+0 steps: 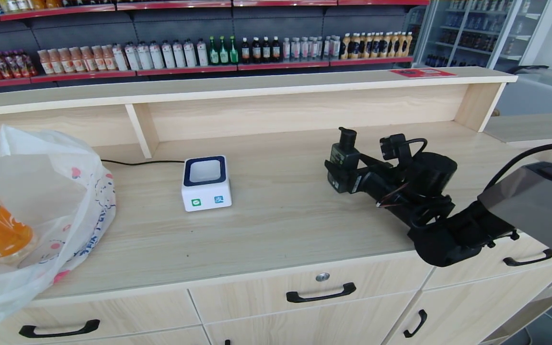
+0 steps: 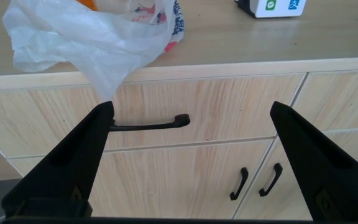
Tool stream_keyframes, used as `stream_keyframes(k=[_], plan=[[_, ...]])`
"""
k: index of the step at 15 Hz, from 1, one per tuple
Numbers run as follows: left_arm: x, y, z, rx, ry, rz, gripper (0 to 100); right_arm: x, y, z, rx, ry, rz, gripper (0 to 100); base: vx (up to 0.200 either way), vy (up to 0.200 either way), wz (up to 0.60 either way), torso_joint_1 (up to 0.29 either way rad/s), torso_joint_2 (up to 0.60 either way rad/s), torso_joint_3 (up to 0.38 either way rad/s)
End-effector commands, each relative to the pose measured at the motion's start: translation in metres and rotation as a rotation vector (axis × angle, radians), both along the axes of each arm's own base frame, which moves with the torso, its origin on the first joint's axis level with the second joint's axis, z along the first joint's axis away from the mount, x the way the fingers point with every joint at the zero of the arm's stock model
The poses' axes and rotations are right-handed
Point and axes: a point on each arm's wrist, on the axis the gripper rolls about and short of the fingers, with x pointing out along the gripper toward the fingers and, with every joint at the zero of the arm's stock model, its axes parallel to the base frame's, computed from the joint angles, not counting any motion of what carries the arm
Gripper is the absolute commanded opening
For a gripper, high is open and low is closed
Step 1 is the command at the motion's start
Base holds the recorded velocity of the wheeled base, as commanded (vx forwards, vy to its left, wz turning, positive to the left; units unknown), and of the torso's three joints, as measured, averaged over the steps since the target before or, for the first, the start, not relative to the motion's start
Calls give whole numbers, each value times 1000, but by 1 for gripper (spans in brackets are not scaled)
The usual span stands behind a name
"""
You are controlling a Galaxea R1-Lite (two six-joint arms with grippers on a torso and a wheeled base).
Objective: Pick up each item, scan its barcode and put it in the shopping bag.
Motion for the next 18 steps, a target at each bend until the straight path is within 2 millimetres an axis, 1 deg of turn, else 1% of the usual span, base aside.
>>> stream_keyframes(k=[1, 7, 8, 13, 18], plan=[[0, 0, 0, 0, 0, 0, 100, 2, 0, -3, -1, 3, 0, 100, 0, 0, 0, 0, 0, 0], [0, 0, 0, 0, 0, 0, 100, 3, -1, -4, -1, 2, -5, 100, 0, 0, 0, 0, 0, 0], [0, 0, 0, 0, 0, 0, 100, 3, -1, -4, -1, 2, -5, 0, 0, 0, 0, 0, 0, 0], [0, 0, 0, 2, 0, 0, 100, 4, -3, -2, 4, -4, -9, 0, 0, 0, 0, 0, 0, 0], [0, 0, 0, 2, 0, 0, 100, 1, -4, 5, 21, -55, -9, 0, 0, 0, 0, 0, 0, 0]])
